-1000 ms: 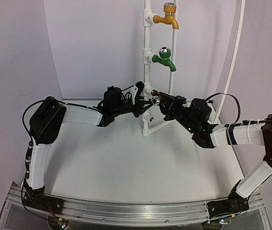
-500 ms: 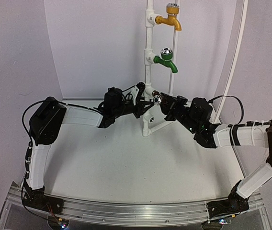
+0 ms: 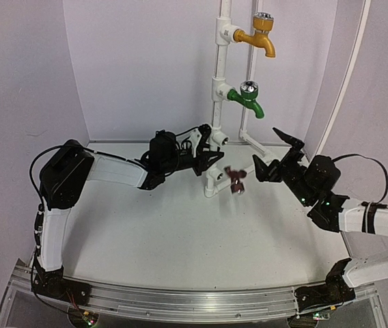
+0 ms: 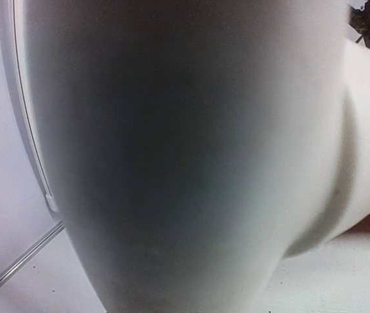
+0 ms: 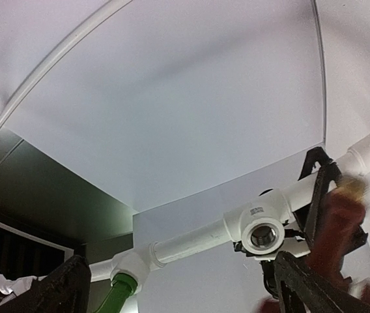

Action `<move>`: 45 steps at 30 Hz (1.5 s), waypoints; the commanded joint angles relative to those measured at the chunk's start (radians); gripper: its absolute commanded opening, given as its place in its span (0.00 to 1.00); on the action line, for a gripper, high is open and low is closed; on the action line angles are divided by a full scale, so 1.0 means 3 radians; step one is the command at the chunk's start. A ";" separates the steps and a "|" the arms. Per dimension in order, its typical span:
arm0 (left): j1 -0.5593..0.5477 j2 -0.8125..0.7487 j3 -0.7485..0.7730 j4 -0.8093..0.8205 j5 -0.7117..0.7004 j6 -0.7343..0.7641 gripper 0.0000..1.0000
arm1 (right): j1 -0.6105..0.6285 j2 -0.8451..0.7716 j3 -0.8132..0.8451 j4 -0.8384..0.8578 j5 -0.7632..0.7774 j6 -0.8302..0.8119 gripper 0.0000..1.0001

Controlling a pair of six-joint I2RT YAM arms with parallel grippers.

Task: Install the water faucets

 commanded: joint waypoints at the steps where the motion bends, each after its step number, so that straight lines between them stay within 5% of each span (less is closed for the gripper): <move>1: -0.0063 0.0075 -0.0192 -0.0777 0.0086 0.0068 0.00 | -0.0032 -0.0223 -0.0298 -0.0397 0.0031 -0.0377 0.93; 10: 0.0036 0.0050 -0.0099 -0.0835 0.0054 -0.0540 0.01 | -0.0463 0.0018 0.0251 -0.1970 0.0046 -0.4055 0.98; 15: 0.0036 -0.0058 -0.0057 -0.1072 0.0047 -0.0721 0.04 | -0.0462 0.0513 0.0500 -0.2732 -0.0353 -0.5365 0.98; 18: 0.0024 -0.0149 -0.0077 -0.1158 -0.0041 -0.0831 0.08 | -0.0458 0.0836 0.0738 -0.3259 -0.0631 -0.5415 0.98; 22: 0.0008 -0.0182 -0.0035 -0.1280 -0.0087 -0.0942 0.17 | -0.0456 0.1078 0.0669 -0.3127 -0.1269 -0.5418 0.98; 32: 0.0008 -0.0612 -0.0097 -0.1539 -0.0084 -0.1207 0.80 | -0.0284 0.1851 0.0780 -0.2887 -0.1585 -0.6015 0.84; 38: 0.0009 -0.1086 -0.0301 -0.1824 -0.0160 -0.1395 0.84 | -0.0056 0.1908 0.0826 -0.2899 -0.1320 -0.6216 0.67; 45: 0.0009 -0.1659 -0.0905 -0.1896 -0.0103 -0.1847 0.85 | 0.0275 0.1767 0.0655 -0.2956 -0.0744 -0.6375 0.66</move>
